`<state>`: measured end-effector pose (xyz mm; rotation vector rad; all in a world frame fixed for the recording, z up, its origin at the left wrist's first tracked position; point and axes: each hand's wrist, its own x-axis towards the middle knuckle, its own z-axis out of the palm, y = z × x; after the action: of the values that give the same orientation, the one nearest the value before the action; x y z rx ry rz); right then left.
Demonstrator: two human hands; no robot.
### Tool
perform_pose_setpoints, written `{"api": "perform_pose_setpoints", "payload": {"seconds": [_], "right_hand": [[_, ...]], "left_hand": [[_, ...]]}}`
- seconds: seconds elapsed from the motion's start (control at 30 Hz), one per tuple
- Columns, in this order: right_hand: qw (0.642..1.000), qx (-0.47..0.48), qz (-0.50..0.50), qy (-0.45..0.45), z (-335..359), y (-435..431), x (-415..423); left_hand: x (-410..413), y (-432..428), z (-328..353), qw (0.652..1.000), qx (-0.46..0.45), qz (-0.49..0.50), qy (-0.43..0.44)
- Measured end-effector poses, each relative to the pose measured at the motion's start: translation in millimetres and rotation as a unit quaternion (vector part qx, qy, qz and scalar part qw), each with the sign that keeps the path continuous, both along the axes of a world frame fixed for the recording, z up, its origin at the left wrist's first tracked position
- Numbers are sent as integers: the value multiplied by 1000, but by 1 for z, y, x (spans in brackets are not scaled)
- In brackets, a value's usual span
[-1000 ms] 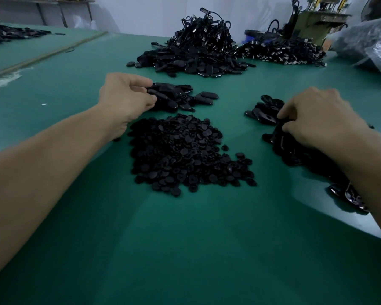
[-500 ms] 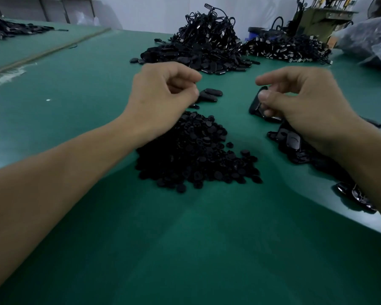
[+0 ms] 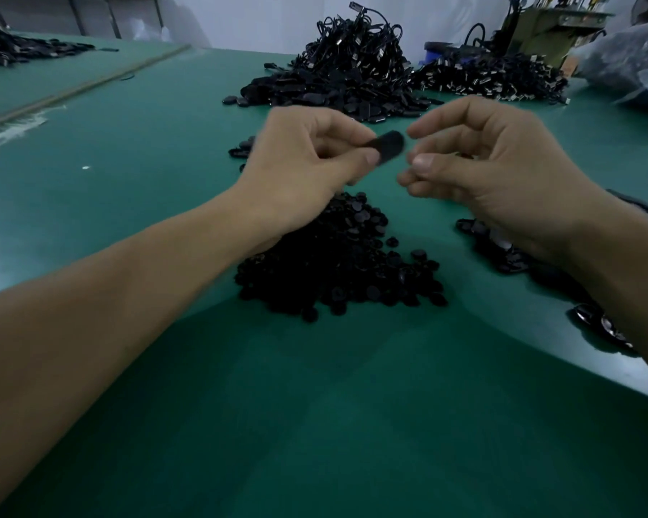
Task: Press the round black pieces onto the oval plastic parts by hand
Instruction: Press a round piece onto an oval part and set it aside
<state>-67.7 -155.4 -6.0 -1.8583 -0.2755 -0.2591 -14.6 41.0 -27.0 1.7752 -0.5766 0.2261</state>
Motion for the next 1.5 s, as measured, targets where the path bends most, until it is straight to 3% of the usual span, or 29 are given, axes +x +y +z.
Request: {"api": "perform_pose_setpoints", "payload": {"seconds": [0.1, 0.2, 0.33, 0.57, 0.8, 0.93, 1.0, 1.1, 1.17, 1.23, 1.37, 1.5], "right_hand": [[954, -233, -177, -71, 4, -21, 2], [895, -358, -263, -41, 8, -41, 2], [844, -456, -275, 72, 14, -53, 1], [836, -490, -167, 184, 25, -48, -9], [872, -442, -134, 164, 20, -48, -6], [886, -403, -215, 73, 18, -54, -6], [920, -319, -226, 19, 18, -51, -6], [986, -107, -123, 33, 14, -28, -6], [997, 8, -41, 58, 8, -11, -5], [996, 62, 1, 67, 3, 0, -3], [997, 58, -9, 48, -1, 4, 0], [990, -111, -91, -12, -2, -15, 4]], "left_hand": [[21, 17, -3, 992, -38, 111, 45], [44, 39, -11, 976, -47, 191, 96], [63, 51, -16, 962, -33, 224, 154], [68, 47, -19, 973, 9, 179, 147], [53, 43, -13, 984, 3, 168, 65], [43, 36, -9, 985, 32, 168, -12], [33, 31, -6, 987, 40, 148, -39], [16, 19, -1, 994, 72, 63, -57], [8, 10, -1, 994, 92, 8, -60], [4, 4, -2, 992, 102, -22, -66], [6, 1, -1, 992, 94, -17, -84], [13, 7, -3, 993, 82, 19, -78]]}}
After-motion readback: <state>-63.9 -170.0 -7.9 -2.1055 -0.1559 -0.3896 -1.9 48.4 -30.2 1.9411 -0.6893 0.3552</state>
